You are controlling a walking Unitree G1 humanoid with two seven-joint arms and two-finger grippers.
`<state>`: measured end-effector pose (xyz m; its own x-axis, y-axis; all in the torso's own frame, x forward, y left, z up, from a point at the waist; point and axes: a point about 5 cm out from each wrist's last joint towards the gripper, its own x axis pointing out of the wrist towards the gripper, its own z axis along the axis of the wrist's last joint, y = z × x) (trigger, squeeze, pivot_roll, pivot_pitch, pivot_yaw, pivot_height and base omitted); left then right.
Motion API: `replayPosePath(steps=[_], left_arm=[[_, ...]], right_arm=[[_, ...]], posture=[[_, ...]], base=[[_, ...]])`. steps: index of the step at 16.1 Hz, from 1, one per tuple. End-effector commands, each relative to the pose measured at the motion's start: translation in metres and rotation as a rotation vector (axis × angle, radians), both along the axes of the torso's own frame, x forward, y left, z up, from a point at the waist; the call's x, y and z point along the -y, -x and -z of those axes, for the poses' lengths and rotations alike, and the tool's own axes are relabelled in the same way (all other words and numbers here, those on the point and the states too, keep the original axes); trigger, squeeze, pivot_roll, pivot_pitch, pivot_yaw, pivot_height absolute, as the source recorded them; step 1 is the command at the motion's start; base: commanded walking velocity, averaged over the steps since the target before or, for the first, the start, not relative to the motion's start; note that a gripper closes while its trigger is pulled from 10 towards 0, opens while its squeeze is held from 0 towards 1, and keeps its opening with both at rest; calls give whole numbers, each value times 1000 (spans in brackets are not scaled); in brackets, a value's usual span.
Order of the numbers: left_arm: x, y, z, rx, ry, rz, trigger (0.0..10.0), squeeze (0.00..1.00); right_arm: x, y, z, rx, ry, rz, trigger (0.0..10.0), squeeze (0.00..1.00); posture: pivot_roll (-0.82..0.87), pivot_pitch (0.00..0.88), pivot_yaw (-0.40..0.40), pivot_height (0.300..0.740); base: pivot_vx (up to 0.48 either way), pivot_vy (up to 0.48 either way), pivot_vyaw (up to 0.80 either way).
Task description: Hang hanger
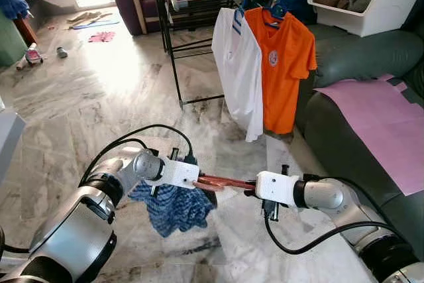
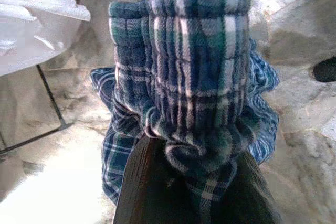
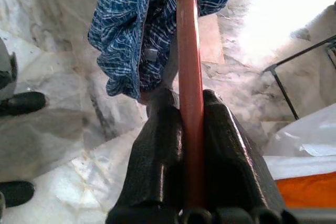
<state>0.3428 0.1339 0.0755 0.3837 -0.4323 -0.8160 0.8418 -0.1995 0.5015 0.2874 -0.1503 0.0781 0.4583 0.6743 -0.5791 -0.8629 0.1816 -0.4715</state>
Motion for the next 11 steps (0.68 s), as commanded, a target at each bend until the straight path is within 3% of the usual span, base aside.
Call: replayPosePath(steps=[1, 9, 10, 11], left_arm=[[11, -4, -10, 41, 34, 48, 10000, 0], [17, -7, -15, 124, 98, 59, 10000, 0], [18, -7, -16, 126, 113, 56, 10000, 812], [18, -8, -17, 135, 118, 57, 10000, 1000]], right_arm=[[3, -8, -4, 30, -5, 51, 0, 0], [6, -13, -2, 66, -35, 160, 0, 0], [6, -13, -3, 70, -43, 170, 0, 0], [6, -14, -3, 74, -53, 180, 0, 0]], posture=[[-93, 12, 60, 740], [-93, 9, 61, 740], [-93, 8, 61, 740], [-93, 6, 60, 740]], base=[[0, 0, 0], [0, 0, 0], [0, 0, 0], [0, 0, 0]])
